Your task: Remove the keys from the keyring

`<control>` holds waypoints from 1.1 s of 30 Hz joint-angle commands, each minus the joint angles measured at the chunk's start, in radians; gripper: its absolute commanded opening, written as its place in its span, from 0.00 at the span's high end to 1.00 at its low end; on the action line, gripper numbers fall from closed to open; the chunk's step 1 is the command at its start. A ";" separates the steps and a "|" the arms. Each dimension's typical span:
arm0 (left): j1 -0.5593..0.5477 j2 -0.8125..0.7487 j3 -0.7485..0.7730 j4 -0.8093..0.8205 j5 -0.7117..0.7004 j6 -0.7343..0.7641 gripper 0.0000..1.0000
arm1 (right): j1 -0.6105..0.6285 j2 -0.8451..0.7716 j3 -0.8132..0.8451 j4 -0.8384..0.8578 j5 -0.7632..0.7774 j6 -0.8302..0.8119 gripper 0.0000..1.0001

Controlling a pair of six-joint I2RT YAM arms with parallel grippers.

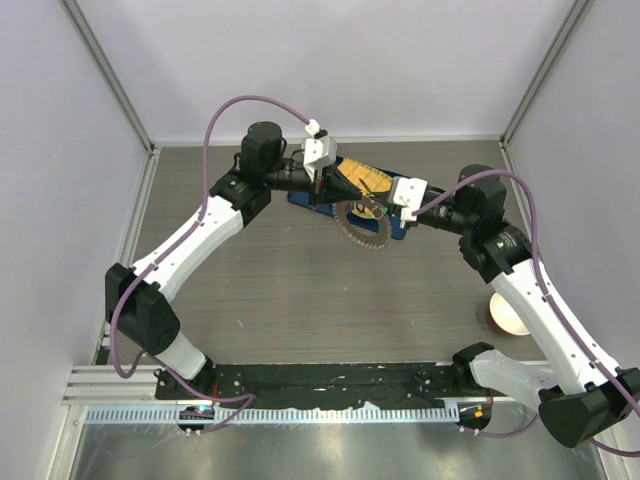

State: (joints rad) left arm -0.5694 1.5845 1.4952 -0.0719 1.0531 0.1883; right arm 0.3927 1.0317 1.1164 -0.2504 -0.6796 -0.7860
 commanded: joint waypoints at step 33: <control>0.026 -0.100 -0.038 0.330 0.189 -0.181 1.00 | -0.020 0.088 0.046 0.043 0.077 0.067 0.99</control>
State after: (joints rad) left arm -0.5415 1.5768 1.4475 0.1276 1.1343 0.0292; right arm 0.3927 1.0889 1.1378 -0.1894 -0.6846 -0.7380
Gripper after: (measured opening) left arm 0.012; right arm 0.023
